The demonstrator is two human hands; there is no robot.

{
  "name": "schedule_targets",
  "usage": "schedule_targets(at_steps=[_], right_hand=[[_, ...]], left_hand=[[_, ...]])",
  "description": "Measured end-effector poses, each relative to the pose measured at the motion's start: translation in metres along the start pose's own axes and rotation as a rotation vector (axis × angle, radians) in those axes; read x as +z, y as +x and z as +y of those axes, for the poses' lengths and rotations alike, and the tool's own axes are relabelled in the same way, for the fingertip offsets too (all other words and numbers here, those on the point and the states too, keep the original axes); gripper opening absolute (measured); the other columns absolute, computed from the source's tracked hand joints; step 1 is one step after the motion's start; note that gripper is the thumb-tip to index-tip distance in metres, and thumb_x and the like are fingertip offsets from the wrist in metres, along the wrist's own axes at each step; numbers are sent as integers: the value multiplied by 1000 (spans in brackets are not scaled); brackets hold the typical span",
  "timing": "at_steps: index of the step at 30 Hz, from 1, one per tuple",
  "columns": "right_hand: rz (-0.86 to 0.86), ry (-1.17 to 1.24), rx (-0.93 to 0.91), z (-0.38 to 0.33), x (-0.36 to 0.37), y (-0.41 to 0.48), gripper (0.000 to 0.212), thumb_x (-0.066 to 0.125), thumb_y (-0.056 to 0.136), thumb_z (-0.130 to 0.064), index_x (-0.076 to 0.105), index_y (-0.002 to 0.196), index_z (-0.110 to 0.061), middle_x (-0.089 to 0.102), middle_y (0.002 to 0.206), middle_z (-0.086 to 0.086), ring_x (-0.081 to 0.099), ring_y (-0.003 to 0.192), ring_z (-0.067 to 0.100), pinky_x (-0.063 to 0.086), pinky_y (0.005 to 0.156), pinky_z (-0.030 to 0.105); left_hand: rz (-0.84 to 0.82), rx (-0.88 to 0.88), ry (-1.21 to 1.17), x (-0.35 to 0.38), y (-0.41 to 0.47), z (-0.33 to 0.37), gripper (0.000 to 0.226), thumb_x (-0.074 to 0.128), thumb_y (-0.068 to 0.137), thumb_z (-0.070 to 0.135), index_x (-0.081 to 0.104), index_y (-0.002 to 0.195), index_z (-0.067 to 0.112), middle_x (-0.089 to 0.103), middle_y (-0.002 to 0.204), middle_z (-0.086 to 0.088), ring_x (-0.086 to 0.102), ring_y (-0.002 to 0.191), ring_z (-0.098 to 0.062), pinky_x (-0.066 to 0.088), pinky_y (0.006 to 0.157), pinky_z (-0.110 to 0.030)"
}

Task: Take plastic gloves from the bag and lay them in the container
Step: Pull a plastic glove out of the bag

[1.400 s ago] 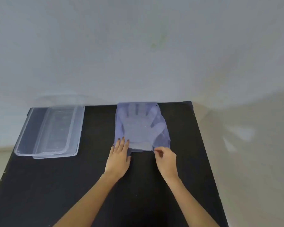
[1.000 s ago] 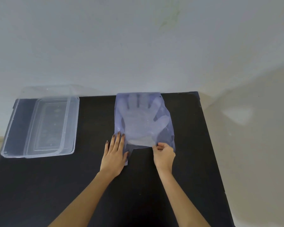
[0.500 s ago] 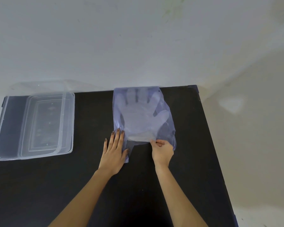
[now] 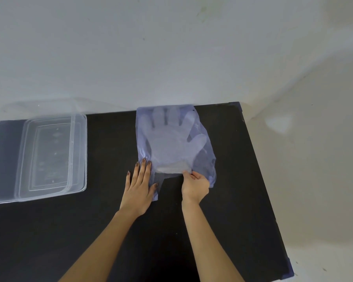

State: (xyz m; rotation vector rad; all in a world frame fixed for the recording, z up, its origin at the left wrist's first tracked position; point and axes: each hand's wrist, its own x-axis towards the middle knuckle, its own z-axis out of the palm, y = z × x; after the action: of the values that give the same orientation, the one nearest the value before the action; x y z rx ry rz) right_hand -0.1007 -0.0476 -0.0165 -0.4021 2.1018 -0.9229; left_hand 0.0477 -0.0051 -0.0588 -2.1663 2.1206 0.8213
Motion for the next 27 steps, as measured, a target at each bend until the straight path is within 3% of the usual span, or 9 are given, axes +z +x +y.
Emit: schedule_targets(at_steps=[3,9,12,15,19,22,23,25,27], right_hand=[[-18,29,47,-3,3,4,14,75,80,-13,72,88,-2,65,76,2,55,62,6,48,67,23],[-52,101,86,1,4,0,13,73,82,-15,70,90,-5,67,81,2,60,70,8,47,65,19],[-62,233,195,3,8,-3,22,76,79,-12,67,98,-7,71,95,8,67,84,18,51,71,23],[-84,329,299,3,13,-3,29,78,77,-11,68,105,-7,70,97,5,68,85,17,52,73,25],[-108,357,335,2,15,-2,23,76,79,-7,72,102,-4,73,97,8,68,80,15,55,76,26],[-128,355,357,0,14,-3,3,73,82,-7,72,83,-9,72,86,6,67,79,14,56,86,32],[-135,351,358,0,13,-3,8,72,83,-7,70,78,-12,71,85,5,68,80,15,56,87,32],[-150,396,356,0,12,-2,7,69,85,-7,68,81,-13,71,93,7,69,86,18,57,87,33],[-167,485,342,1,10,-2,11,66,88,-5,68,97,-9,70,107,11,69,94,22,58,84,33]], left_hand=[[-5,3,-16,-1,0,0,70,23,98,47,-22,146,23,-26,156,3,-22,143,-17,-13,114,-38],[26,11,-73,-1,-2,0,67,26,100,41,-18,148,25,-25,155,6,-20,144,-14,-11,116,-39],[47,11,-123,0,-1,-2,63,26,101,34,-14,149,25,-20,157,9,-17,145,-12,-8,118,-39],[66,10,-154,-2,-1,-1,61,25,101,31,-12,149,25,-18,157,9,-15,145,-11,-9,118,-38],[67,8,-166,-3,-1,-1,62,26,100,32,-12,149,25,-16,158,9,-15,145,-10,-9,117,-36],[63,6,-168,-2,-1,-2,63,26,100,34,-12,149,26,-14,158,9,-13,145,-10,-6,119,-38],[62,7,-168,-2,-1,-3,63,26,100,35,-11,149,26,-14,158,9,-13,145,-10,-5,119,-39],[69,9,-165,-1,-2,-3,64,27,100,36,-10,150,26,-13,159,9,-13,145,-10,-5,119,-39],[85,14,-159,-1,-3,-3,63,28,100,35,-8,150,25,-12,159,9,-12,146,-9,-5,119,-38]])
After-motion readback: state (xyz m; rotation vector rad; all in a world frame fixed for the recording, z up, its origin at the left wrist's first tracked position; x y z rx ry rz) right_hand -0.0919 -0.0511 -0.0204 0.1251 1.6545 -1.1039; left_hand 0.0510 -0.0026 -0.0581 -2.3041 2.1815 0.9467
